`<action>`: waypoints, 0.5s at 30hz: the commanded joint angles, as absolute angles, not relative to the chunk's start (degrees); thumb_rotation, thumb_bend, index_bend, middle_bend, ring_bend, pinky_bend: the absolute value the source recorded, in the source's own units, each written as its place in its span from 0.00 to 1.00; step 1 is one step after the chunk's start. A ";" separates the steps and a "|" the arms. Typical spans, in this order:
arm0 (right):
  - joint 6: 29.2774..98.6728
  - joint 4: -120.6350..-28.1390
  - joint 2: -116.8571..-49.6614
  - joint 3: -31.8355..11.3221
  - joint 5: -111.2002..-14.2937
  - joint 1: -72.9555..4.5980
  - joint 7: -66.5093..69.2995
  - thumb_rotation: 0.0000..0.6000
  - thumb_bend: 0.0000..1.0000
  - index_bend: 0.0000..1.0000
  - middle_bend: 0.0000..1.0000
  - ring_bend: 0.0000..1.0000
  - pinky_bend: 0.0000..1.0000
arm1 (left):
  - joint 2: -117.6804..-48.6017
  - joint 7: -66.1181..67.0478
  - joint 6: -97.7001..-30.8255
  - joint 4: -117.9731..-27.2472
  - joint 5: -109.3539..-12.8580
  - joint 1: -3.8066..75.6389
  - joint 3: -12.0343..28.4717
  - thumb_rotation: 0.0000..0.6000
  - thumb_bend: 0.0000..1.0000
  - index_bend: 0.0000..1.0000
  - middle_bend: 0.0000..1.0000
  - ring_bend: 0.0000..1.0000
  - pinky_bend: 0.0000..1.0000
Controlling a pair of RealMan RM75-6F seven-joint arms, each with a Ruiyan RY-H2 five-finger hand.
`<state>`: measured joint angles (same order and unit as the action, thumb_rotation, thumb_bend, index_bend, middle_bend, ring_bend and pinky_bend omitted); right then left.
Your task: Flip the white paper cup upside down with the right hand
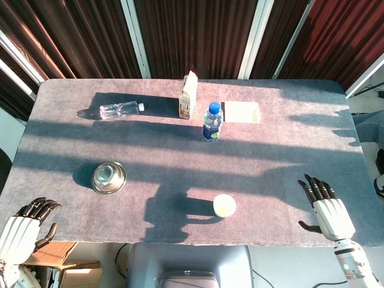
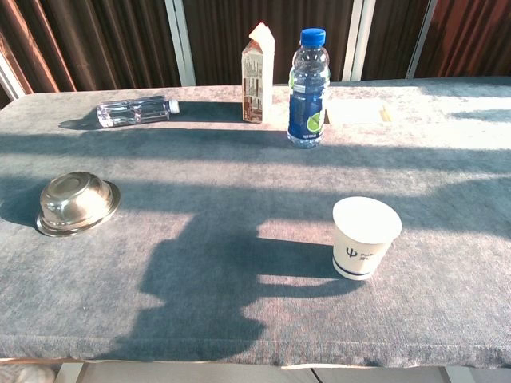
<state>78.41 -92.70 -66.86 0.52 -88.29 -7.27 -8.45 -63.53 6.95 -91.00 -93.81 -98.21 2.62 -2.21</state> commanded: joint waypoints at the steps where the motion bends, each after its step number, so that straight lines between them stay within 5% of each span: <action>1: 78.31 -92.66 -66.89 0.50 -88.24 -7.32 -8.34 1.00 0.13 0.04 0.04 0.03 0.20 | -63.53 6.97 -90.97 -93.80 -98.23 2.64 -2.21 1.00 0.42 0.34 0.29 0.21 0.40; 8: 76.47 -92.78 -66.27 0.94 -88.82 -8.27 -4.84 1.00 0.13 0.04 0.04 0.03 0.20 | -63.48 6.92 -90.99 -93.82 -98.21 2.62 -2.23 1.00 0.42 0.34 0.29 0.21 0.40; 15: 67.71 -87.69 -67.57 2.96 -94.36 -14.84 18.02 1.00 0.13 0.04 0.04 0.03 0.20 | -63.26 6.19 -91.33 -93.86 -98.00 2.46 -2.14 1.00 0.42 0.34 0.29 0.21 0.40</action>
